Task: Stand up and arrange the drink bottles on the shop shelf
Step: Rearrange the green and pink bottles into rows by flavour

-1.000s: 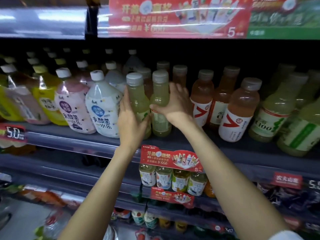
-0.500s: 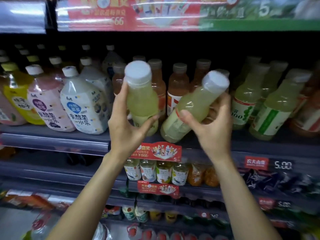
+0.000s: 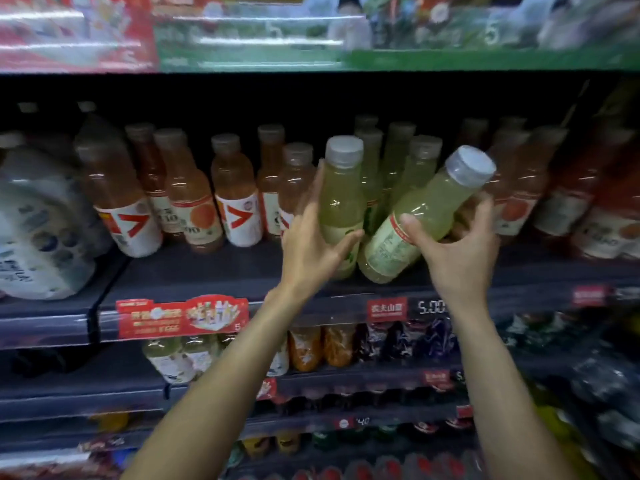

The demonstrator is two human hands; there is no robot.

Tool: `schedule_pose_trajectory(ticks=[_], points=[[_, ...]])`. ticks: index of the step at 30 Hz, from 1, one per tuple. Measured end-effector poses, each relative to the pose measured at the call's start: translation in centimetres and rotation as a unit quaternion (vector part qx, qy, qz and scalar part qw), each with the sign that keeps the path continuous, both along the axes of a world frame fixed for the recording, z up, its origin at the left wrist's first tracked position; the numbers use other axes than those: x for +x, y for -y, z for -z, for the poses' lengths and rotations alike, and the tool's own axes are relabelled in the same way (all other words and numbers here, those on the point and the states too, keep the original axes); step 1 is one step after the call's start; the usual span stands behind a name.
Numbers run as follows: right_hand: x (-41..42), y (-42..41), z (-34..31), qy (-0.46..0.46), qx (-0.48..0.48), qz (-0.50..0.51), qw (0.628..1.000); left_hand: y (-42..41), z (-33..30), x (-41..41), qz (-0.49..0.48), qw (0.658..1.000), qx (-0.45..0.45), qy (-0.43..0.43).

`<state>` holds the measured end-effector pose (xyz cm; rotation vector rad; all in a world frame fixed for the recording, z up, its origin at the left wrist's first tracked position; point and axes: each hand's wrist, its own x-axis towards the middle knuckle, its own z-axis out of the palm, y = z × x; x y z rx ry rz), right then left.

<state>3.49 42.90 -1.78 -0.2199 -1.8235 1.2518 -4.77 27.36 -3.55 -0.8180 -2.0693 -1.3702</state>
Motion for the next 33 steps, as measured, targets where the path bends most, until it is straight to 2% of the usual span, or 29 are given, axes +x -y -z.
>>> schedule_pose_trajectory(ticks=[6, 11, 17, 21, 25, 33], points=[[-1.2, -0.8, 0.8, 0.028, 0.008, 0.010, 1.000, -2.4, 0.5, -1.2, -0.006, 0.999, -0.028, 0.029], [-2.5, 0.2, 0.5, 0.082, 0.117, 0.041, 0.989, -3.6, 1.1, -1.6, -0.020, 0.999, -0.027, 0.015], [-3.1, 0.6, 0.0, 0.135, 0.236, 0.114, 0.955, -3.4, 1.3, -1.8, -0.037, 0.996, -0.080, 0.004], [-2.7, 0.5, 0.7, 0.155, 0.247, 0.094, 0.952, -2.5, 1.2, -1.3, -0.048, 0.989, -0.138, -0.004], [-2.2, 0.8, 1.6, 0.110, 0.224, 0.096, 0.964, -2.3, 1.1, -1.3, -0.137, 0.972, -0.183, -0.053], [-2.9, 1.4, 2.0, 0.127, 0.262, 0.132, 0.948, -2.5, 1.7, -1.6, -0.172, 0.973, -0.143, -0.063]])
